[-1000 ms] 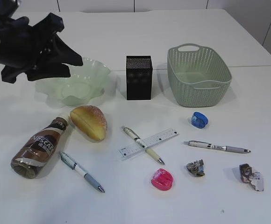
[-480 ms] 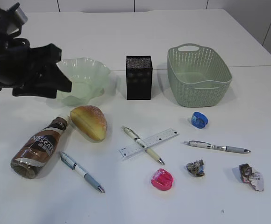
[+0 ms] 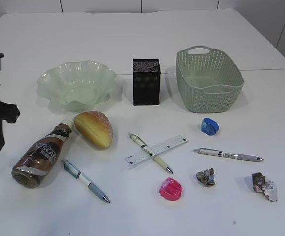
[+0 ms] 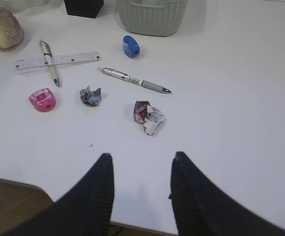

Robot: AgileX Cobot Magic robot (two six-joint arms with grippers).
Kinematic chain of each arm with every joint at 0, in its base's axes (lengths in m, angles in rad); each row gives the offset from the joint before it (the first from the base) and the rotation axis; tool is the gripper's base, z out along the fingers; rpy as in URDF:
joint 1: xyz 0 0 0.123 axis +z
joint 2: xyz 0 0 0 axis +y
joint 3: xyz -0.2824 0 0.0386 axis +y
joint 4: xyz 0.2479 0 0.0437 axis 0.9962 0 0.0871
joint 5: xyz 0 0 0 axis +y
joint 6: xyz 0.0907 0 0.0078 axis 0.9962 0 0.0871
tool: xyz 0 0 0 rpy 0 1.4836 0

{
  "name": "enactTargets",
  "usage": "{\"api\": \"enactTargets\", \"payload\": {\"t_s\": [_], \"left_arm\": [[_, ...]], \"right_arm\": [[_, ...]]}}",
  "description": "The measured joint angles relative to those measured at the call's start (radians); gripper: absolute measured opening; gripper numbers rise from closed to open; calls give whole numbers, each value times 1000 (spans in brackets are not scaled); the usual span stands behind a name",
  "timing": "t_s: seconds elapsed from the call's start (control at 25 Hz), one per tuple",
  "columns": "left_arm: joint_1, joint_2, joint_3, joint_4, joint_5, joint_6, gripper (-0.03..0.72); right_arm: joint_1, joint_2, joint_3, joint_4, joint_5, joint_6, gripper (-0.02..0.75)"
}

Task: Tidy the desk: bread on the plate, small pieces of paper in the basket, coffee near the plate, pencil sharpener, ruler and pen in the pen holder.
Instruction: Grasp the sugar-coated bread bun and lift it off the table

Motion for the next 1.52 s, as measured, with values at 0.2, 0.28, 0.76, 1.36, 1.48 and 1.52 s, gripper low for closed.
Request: {"api": "enactTargets", "payload": {"t_s": [0.2, 0.28, 0.76, 1.36, 1.48, 1.52], "left_arm": [[0, 0, 0, 37, 50, -84, 275], [0, 0, 0, 31, 50, -108, 275], [0, 0, 0, -2, 36, -618, 275], [0, 36, 0, -104, -120, -761, 321], [0, 64, 0, -167, -153, -729, 342], [0, 71, 0, -183, -165, -723, 346]], "right_arm": [[0, 0, 0, 0, 0, 0, 317], [0, 0, 0, 0, 0, 0, 316], [0, 0, 0, 0, 0, 0, 317], [0, 0, 0, 0, 0, 0, 317], [0, 0, 0, 0, 0, 0, 316], [0, 0, 0, 0, 0, 0, 316]]}}
